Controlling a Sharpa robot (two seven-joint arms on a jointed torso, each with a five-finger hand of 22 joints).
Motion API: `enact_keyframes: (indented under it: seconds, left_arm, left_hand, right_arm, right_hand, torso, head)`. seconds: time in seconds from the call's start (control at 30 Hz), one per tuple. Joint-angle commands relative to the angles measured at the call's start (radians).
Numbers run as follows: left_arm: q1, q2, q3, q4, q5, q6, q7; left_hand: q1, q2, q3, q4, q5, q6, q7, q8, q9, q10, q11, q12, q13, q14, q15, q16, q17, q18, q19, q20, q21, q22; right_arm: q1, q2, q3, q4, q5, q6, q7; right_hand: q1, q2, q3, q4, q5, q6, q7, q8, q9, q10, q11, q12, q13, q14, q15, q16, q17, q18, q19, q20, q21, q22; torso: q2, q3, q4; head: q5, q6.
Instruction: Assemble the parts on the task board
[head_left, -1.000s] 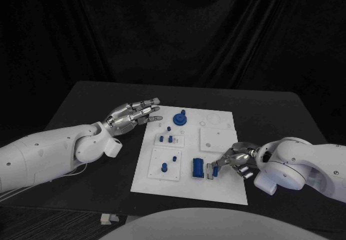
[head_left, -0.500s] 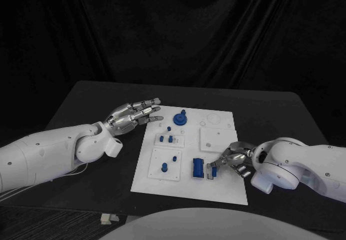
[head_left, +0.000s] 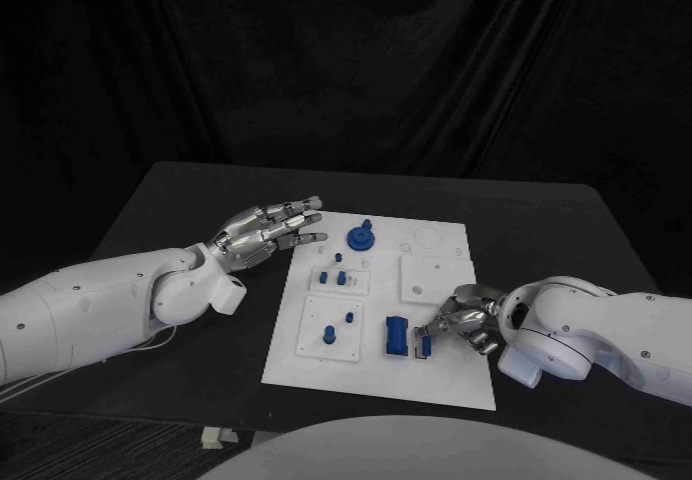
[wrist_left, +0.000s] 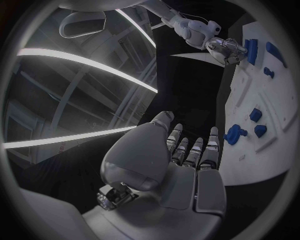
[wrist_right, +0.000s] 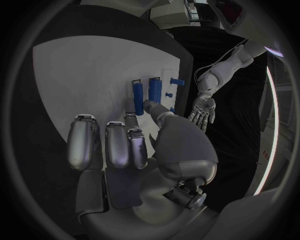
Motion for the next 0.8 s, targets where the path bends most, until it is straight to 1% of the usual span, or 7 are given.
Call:
enact_keyframes:
  seconds: [0.03, 0.13, 0.33, 0.53, 0.6, 0.73, 0.8]
  left_arm:
    - [-0.001, 0.003, 0.001, 0.002, 0.007, 0.015, 0.009]
    - [-0.001, 0.002, 0.001, 0.001, 0.007, 0.015, 0.009]
    - [-0.002, 0.003, 0.001, -0.001, 0.007, 0.017, 0.006]
    - [-0.002, 0.003, 0.001, -0.002, 0.007, 0.018, 0.006]
    - [-0.002, 0.003, 0.001, -0.002, 0.007, 0.018, 0.005]
    - [-0.002, 0.004, 0.001, -0.002, 0.007, 0.019, 0.005]
    - [-0.002, 0.004, 0.001, -0.003, 0.007, 0.019, 0.004]
  left_hand:
    - [-0.008, 0.001, 0.005, 0.002, 0.005, 0.003, 0.006, 0.004, -0.001, 0.000, 0.010, 0.003, 0.000, -0.002, 0.007, 0.005, 0.000, -0.006, 0.004, -0.002, 0.004, -0.001]
    - [-0.008, 0.001, 0.005, 0.002, 0.005, 0.003, 0.006, 0.004, -0.001, 0.000, 0.010, 0.003, 0.000, -0.002, 0.007, 0.005, 0.000, -0.006, 0.004, -0.002, 0.004, -0.001]
    - [-0.008, 0.001, 0.005, 0.002, 0.005, 0.003, 0.006, 0.004, -0.001, 0.000, 0.010, 0.003, 0.000, -0.002, 0.007, 0.005, 0.000, -0.006, 0.004, -0.002, 0.004, -0.001]
    - [-0.008, 0.001, 0.005, 0.002, 0.005, 0.003, 0.006, 0.004, -0.001, 0.000, 0.010, 0.003, 0.000, -0.002, 0.007, 0.005, 0.000, -0.006, 0.004, -0.002, 0.004, -0.001]
    - [-0.008, 0.001, 0.005, 0.002, 0.005, 0.003, 0.006, 0.004, -0.001, 0.000, 0.010, 0.003, 0.000, -0.002, 0.007, 0.005, 0.000, -0.006, 0.004, -0.002, 0.004, -0.001]
    - [-0.008, 0.001, 0.005, 0.002, 0.005, 0.003, 0.006, 0.004, -0.001, 0.000, 0.010, 0.003, 0.000, -0.002, 0.007, 0.005, 0.000, -0.006, 0.004, -0.002, 0.004, -0.001]
    - [-0.008, 0.001, 0.005, 0.002, 0.005, 0.003, 0.006, 0.004, -0.001, 0.000, 0.010, 0.003, 0.000, -0.002, 0.007, 0.005, 0.000, -0.006, 0.004, -0.002, 0.004, -0.001]
  right_arm:
    - [-0.003, 0.002, 0.000, -0.003, -0.022, 0.020, -0.021]
    - [-0.005, 0.005, 0.000, -0.006, -0.023, 0.025, -0.023]
    - [-0.008, 0.011, 0.000, -0.013, -0.024, 0.031, -0.025]
    - [-0.011, 0.015, 0.000, -0.017, -0.026, 0.041, -0.032]
    - [-0.012, 0.016, 0.000, -0.018, -0.029, 0.047, -0.035]
    - [-0.013, 0.016, 0.000, -0.018, -0.039, 0.061, -0.042]
    - [-0.013, 0.017, 0.000, -0.017, -0.043, 0.067, -0.044]
  right_hand:
    - [-0.011, 0.010, -0.017, 0.013, -0.025, -0.006, -0.003, 0.008, -0.001, 0.104, -0.007, 0.003, 0.263, 0.040, -0.008, -0.004, -0.002, -0.011, 0.023, 0.000, -0.005, 0.185]
    - [-0.020, 0.012, -0.026, 0.025, -0.050, -0.008, -0.003, 0.010, -0.003, 0.104, -0.006, 0.003, 0.263, 0.039, -0.008, -0.007, -0.007, -0.011, 0.023, 0.000, -0.007, 0.184]
    - [-0.030, 0.015, -0.034, 0.038, -0.064, -0.010, -0.003, 0.012, -0.005, 0.104, -0.006, 0.003, 0.263, 0.038, -0.008, -0.009, -0.011, -0.010, 0.021, 0.000, -0.009, 0.184]
    - [-0.046, 0.016, -0.050, 0.059, -0.109, -0.012, -0.002, 0.015, -0.009, 0.104, -0.005, 0.003, 0.263, 0.038, -0.007, -0.011, -0.014, -0.010, 0.020, 0.001, -0.011, 0.183]
    - [-0.060, 0.013, -0.065, 0.075, -0.153, -0.016, 0.000, 0.015, -0.013, 0.104, -0.004, 0.003, 0.263, 0.038, -0.006, -0.012, -0.017, -0.010, 0.020, 0.002, -0.013, 0.182]
    - [-0.068, 0.004, -0.084, 0.086, -0.201, -0.022, 0.003, 0.015, -0.018, 0.104, -0.001, 0.003, 0.263, 0.037, -0.004, -0.015, -0.023, -0.009, 0.019, 0.003, -0.016, 0.181]
    - [-0.078, -0.007, -0.103, 0.096, -0.255, -0.024, 0.005, 0.016, -0.021, 0.104, 0.001, 0.003, 0.263, 0.037, -0.002, -0.015, -0.023, -0.006, 0.013, 0.005, -0.032, 0.176]
  torso:
    - [0.000, 0.0001, 0.0001]
    - [0.000, 0.0000, -0.0002]
    - [0.001, -0.0001, -0.0002]
    - [0.000, -0.0003, 0.0001]
    - [-0.001, -0.0003, -0.0002]
    - [-0.001, -0.0002, 0.0000]
    - [0.000, -0.0002, 0.0002]
  head:
    - [0.001, 0.000]
    - [0.003, 0.000]
    - [0.003, 0.000]
    - [0.004, 0.000]
    - [0.005, 0.000]
    - [0.006, 0.000]
    - [0.005, 0.000]
